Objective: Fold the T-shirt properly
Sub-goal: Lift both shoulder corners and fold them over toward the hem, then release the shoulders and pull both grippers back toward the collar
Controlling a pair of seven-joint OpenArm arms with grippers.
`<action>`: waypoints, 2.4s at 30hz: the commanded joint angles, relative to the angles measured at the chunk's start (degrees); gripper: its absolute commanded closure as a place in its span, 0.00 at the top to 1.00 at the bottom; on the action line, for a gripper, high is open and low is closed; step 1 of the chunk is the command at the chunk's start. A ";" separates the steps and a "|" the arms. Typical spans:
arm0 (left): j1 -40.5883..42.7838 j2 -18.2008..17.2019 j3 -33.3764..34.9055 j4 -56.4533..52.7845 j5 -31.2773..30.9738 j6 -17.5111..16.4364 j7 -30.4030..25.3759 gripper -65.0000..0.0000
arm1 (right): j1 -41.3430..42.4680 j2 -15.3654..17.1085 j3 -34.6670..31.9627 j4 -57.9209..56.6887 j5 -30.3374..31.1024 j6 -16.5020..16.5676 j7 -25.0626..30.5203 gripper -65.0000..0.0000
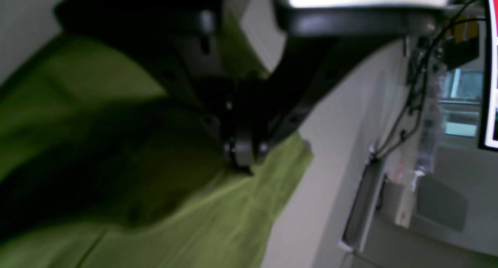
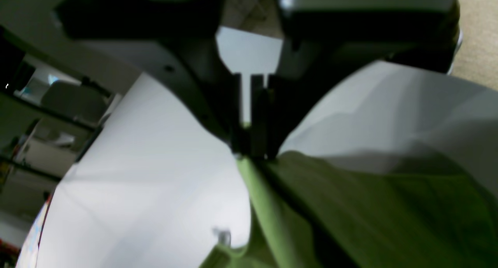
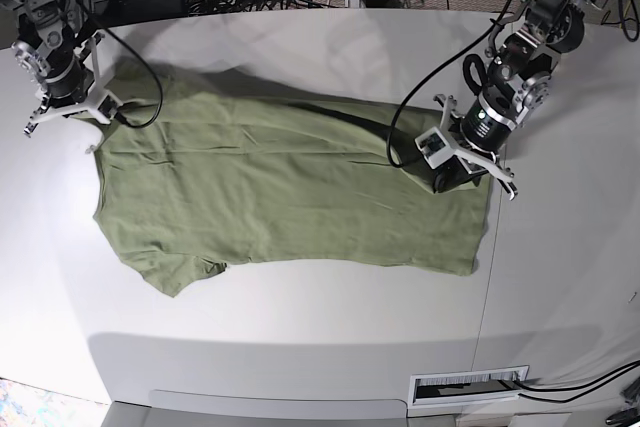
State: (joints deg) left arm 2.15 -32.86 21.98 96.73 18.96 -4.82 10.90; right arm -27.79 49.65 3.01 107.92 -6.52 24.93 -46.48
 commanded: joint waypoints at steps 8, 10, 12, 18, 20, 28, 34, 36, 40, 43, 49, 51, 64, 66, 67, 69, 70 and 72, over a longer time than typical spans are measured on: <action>-1.68 1.31 -0.35 -2.29 0.28 -0.44 -3.23 0.00 | 6.01 1.29 0.87 -6.34 -0.72 -1.20 0.61 0.00; -1.68 1.75 -0.35 -2.64 0.28 -0.48 -3.30 0.00 | 7.67 1.29 0.87 -8.70 0.13 -1.20 0.63 0.00; -1.68 1.73 -0.35 -2.86 0.28 -0.48 -3.37 0.00 | 9.29 1.29 0.85 -11.10 1.42 -1.22 0.55 0.00; -1.66 1.73 -0.35 -2.95 0.28 -0.48 -3.26 0.00 | 14.91 1.29 0.87 -17.00 4.50 -2.43 0.11 0.00; -1.66 1.73 -0.35 -2.95 0.28 -0.48 -3.26 0.00 | 16.83 1.29 0.85 -18.01 6.38 -2.56 -0.66 0.00; -1.68 1.73 -0.35 -2.95 0.26 -0.74 -3.43 0.00 | 22.14 1.25 0.85 -18.03 9.92 -2.47 -1.16 0.00; -1.66 1.73 -0.35 -2.95 0.26 -2.19 -3.37 0.00 | 23.80 -0.50 0.85 -18.05 6.45 -5.29 -1.38 0.01; -1.66 1.75 -0.35 -2.95 0.24 -2.21 -3.26 0.00 | 23.82 -1.53 0.85 -18.05 6.01 -5.31 -1.51 0.16; -1.66 1.75 -0.35 -2.95 -0.52 -2.80 -3.23 0.00 | 23.80 -3.15 0.85 -18.05 3.87 -8.48 -2.64 0.34; -1.66 1.75 -0.35 -2.95 -2.36 -2.78 -3.21 0.00 | 23.82 -3.15 0.85 -18.03 3.87 -9.79 -2.82 0.34; -1.68 1.73 -0.35 -2.95 -2.32 -2.78 -3.23 0.00 | 23.82 -3.17 0.85 -18.03 4.04 -11.47 -1.84 0.34; -1.70 1.73 -0.35 -2.89 -2.29 -2.78 -3.26 0.01 | 23.85 -3.17 0.85 -18.03 5.31 -11.47 -1.27 0.34; -3.10 1.70 -0.35 1.77 -2.27 -6.14 1.01 0.37 | 24.15 -3.48 0.74 -17.86 8.72 -11.21 1.88 0.00; -3.08 1.73 -0.35 1.77 -2.34 -7.48 0.96 0.42 | 24.17 -3.48 0.74 -17.11 8.70 -11.21 2.93 0.00; -2.97 1.73 -0.35 1.77 -2.54 -8.68 0.70 0.42 | 24.26 -3.48 0.74 -16.57 8.70 -11.21 2.99 0.00; -2.97 1.73 -0.35 1.77 -2.73 -12.68 -0.52 0.39 | 25.14 -3.48 0.70 -16.33 8.68 -11.17 3.43 0.00; -2.97 1.73 -0.35 1.77 -2.71 -14.75 -1.27 0.34 | 25.79 -3.50 0.70 -16.33 8.70 -10.86 3.69 0.00; -2.99 1.77 -0.35 1.77 -2.73 -18.14 -2.27 0.17 | 27.21 -3.50 0.68 -16.52 8.70 -8.44 3.69 0.00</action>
State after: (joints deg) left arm 0.12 -30.61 22.06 97.51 16.43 -23.90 9.78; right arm -1.45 44.60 3.01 90.76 2.90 17.47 -43.86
